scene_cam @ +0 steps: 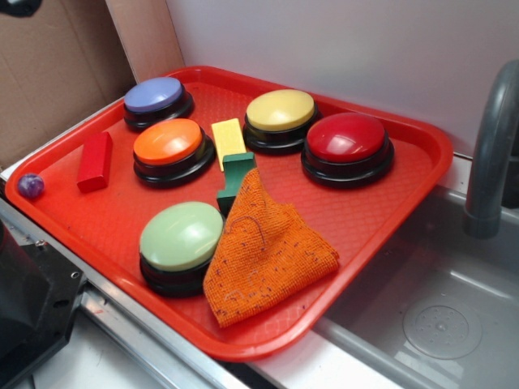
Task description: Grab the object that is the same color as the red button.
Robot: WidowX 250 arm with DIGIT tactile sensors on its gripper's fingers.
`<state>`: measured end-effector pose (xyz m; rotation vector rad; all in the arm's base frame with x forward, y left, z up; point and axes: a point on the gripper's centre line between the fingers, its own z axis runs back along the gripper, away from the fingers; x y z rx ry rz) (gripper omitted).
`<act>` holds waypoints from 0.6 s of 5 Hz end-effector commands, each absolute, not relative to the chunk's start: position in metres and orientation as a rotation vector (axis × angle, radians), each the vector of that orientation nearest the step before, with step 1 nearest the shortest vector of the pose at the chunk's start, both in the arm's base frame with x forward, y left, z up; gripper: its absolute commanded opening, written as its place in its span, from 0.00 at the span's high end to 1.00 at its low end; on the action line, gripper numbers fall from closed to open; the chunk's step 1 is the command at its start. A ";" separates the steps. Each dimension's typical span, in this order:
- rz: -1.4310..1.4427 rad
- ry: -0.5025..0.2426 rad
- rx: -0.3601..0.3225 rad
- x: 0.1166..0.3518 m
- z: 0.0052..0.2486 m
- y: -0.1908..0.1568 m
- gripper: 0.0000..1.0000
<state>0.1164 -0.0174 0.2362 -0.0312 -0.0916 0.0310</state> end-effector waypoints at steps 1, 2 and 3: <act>0.031 -0.092 -0.031 0.116 0.236 -0.017 0.00; 0.120 -0.079 -0.052 0.122 0.230 -0.010 0.00; 0.245 -0.092 -0.070 0.132 0.224 0.009 0.00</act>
